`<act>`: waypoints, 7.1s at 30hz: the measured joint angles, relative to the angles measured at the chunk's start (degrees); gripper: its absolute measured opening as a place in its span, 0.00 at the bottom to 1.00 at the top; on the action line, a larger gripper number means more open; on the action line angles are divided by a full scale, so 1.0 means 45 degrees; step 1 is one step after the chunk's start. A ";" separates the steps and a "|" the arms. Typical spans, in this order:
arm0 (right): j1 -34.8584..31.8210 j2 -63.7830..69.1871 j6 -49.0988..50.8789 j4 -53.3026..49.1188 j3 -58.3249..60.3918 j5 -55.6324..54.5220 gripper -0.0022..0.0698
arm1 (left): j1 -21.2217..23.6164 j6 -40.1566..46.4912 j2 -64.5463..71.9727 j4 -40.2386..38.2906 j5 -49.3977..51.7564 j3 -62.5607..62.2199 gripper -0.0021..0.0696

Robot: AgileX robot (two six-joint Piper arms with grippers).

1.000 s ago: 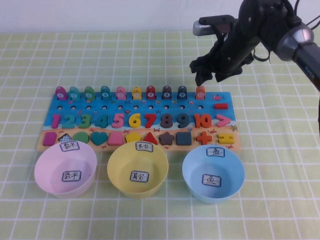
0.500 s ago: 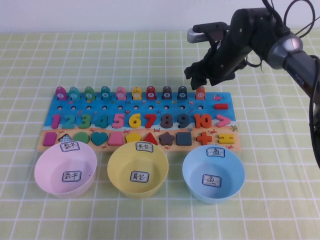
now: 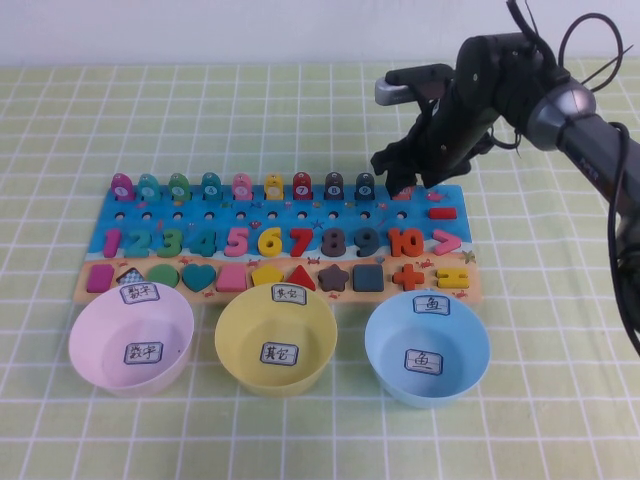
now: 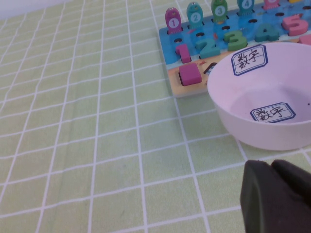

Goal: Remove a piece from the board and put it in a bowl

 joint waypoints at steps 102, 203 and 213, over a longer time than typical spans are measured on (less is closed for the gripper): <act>0.3432 -1.0330 -0.0073 -0.1517 1.2565 -0.1124 0.12 | 0.0000 0.0000 0.0000 0.0000 0.0000 0.0000 0.02; -0.3034 -3.2079 0.1668 -0.2169 3.0824 -0.9250 0.01 | 0.0000 0.0000 0.0000 0.0000 0.0022 0.0000 0.02; -0.3034 -3.2108 0.1668 -0.2169 3.0824 -0.9250 0.01 | 0.0000 0.0000 0.0000 0.0000 0.0022 0.0000 0.02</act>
